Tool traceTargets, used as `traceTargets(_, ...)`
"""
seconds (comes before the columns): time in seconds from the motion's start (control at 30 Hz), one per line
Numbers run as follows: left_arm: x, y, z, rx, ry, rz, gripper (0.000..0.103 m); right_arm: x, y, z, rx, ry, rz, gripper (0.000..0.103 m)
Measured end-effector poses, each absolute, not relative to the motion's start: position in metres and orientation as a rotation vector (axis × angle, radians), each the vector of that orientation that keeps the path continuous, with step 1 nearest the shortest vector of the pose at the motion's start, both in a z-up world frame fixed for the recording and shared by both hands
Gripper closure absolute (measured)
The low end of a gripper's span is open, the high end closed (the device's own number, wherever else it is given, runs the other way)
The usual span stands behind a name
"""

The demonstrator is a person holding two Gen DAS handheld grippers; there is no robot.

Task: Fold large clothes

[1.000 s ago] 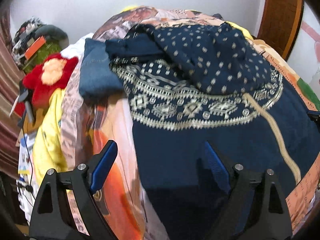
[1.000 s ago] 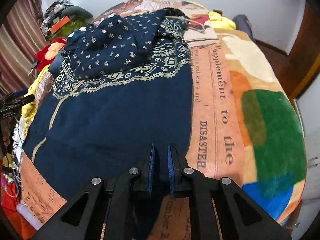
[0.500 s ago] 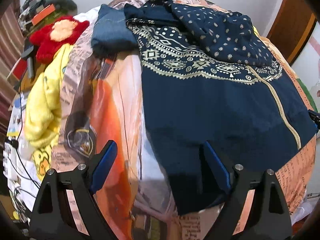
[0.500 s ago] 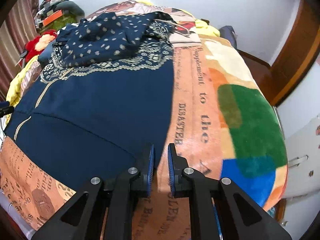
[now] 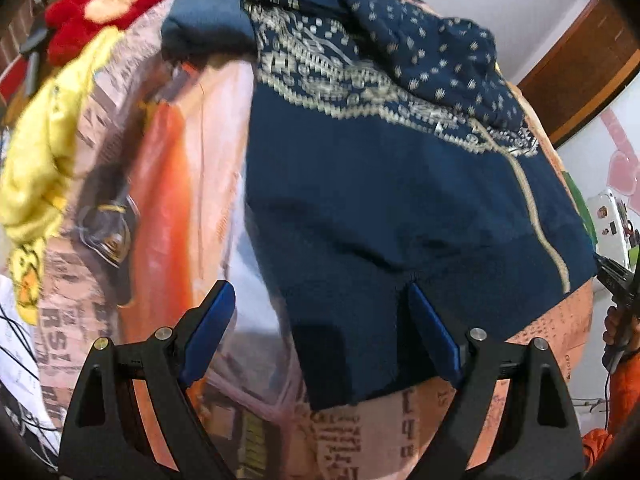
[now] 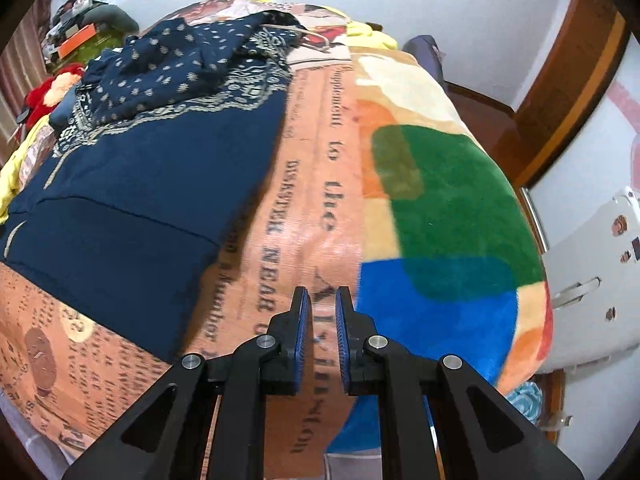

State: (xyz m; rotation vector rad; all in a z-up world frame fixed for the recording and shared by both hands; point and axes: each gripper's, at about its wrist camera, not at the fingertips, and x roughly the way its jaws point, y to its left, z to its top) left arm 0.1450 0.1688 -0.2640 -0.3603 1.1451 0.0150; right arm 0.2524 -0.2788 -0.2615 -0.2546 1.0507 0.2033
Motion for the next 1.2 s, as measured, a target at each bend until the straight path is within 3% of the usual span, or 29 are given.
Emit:
traceTargets(0.07,0.145,0.17,-0.27,-0.441,1.144,-0.006,0.018,0.255,-0.285,-0.262,-0.239,1.058,0.196,0.095)
traceTargets(0.13,0.145,0.17,-0.269,-0.497,1.135,-0.061,0.041,0.258,-0.289,-0.262,-0.219,1.07,0.202,0.095)
traceTargets(0.2,0.144,0.168,-0.267,-0.491,1.127,-0.058,0.044,0.26,-0.291,-0.261,-0.215,1.075,0.201,0.095)
traceTargets(0.27,0.141,0.164,-0.264,-0.456,1.114,-0.058,0.055,0.259,-0.289,-0.261,-0.237,1.072,0.193,0.095)
traceTargets(0.3,0.14,0.165,-0.263,-0.455,1.111,-0.064,0.077,0.259,-0.288,-0.261,-0.25,1.07,0.189,0.095)
traceTargets(0.33,0.138,0.166,-0.259,-0.444,1.105,-0.053,0.089,0.258,-0.287,-0.261,-0.266,1.067,0.185,0.095)
traceTargets(0.5,0.134,0.173,-0.231,-0.407,1.019,-0.029,0.091,0.26,-0.293,-0.257,-0.262,1.083,0.173,0.095)
traceTargets(0.8,0.146,0.16,-0.191,-0.293,0.917,-0.039,0.092,0.259,-0.265,-0.221,0.02,1.134,0.432,0.094)
traceTargets(0.9,0.151,0.155,-0.191,-0.271,0.916,-0.041,0.092,0.258,-0.237,-0.242,-0.092,1.177,0.437,0.095)
traceTargets(1.03,0.15,0.158,-0.197,-0.271,0.931,-0.04,0.092,0.247,-0.223,-0.255,-0.303,1.056,0.347,0.095)
traceTargets(1.2,0.148,0.16,-0.204,-0.291,0.942,-0.034,0.092,0.257,-0.236,-0.257,-0.236,1.085,0.366,0.094)
